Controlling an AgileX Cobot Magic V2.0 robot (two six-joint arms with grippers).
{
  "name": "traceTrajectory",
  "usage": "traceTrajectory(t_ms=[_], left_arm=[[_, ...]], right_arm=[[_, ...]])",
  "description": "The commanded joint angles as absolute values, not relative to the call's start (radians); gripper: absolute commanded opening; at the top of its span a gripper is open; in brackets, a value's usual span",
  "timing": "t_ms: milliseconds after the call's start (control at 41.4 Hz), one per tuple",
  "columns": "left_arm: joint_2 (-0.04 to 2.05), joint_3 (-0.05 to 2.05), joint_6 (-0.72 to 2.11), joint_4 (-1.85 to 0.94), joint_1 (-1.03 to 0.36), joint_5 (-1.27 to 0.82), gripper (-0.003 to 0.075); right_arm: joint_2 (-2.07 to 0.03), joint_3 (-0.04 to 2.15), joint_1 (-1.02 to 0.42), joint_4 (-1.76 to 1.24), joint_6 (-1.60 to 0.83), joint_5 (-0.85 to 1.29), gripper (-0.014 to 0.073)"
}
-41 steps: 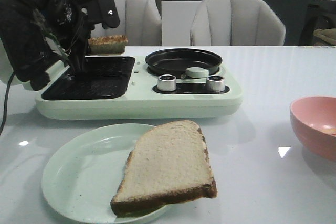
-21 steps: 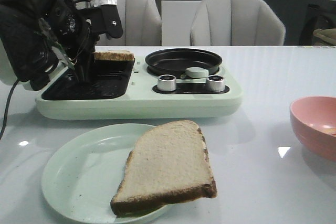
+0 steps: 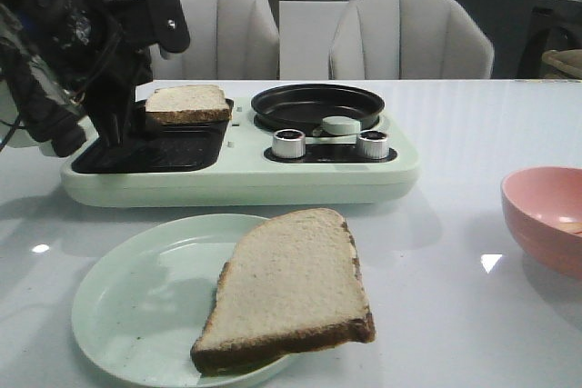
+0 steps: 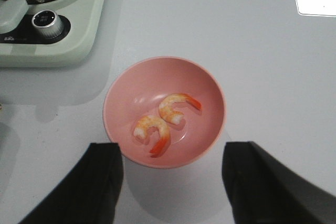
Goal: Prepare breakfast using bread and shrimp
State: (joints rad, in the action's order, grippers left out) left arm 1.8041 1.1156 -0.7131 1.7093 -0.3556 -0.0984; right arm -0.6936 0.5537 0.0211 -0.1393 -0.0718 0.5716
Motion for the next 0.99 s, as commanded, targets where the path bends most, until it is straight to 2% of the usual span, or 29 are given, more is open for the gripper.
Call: traceTrajectory(t_ms=[0,121,242,338,532,677,822,967], left_arm=[[1.655,1.106,-0.757,1.709,-0.372,-0.1,0.0508],[1.541,1.071,-0.865,1.709,-0.406,-0.146,0.0508],[1.408,1.021,-1.052,1.702,-0.472,-0.276,0.0508],[1.294,0.946,-1.145,1.683,-0.536,-0.273,0.0508],[1.101,0.805,-1.144,1.504,-0.656,-0.279,0.0508],[0.997,0.754,-0.893,1.117,-0.701,-0.401,0.0508],[0.958,0.761,-0.491,0.683,-0.711,-0.697,0.0508],[0.929,0.761,-0.313,0.426,-0.711,-0.858,0.0508]], right_arm=[[-0.695,0.583,0.019,-0.144,-0.076,0.511,0.0521],[-0.695,0.583,0.019,-0.144,-0.076,0.511,0.0521],[-0.695,0.583,0.019,-0.144,-0.076,0.511,0.0521],[-0.695,0.583,0.019,-0.144,-0.076,0.511,0.0521],[-0.695,0.583,0.019,-0.144,-0.076,0.511,0.0521],[-0.695,0.583,0.019,-0.144,-0.076,0.512,0.0521],[-0.695,0.583,0.019,-0.144,-0.076,0.508,0.0521],[-0.695,0.583,0.019,-0.145,-0.076,0.472,0.0521]])
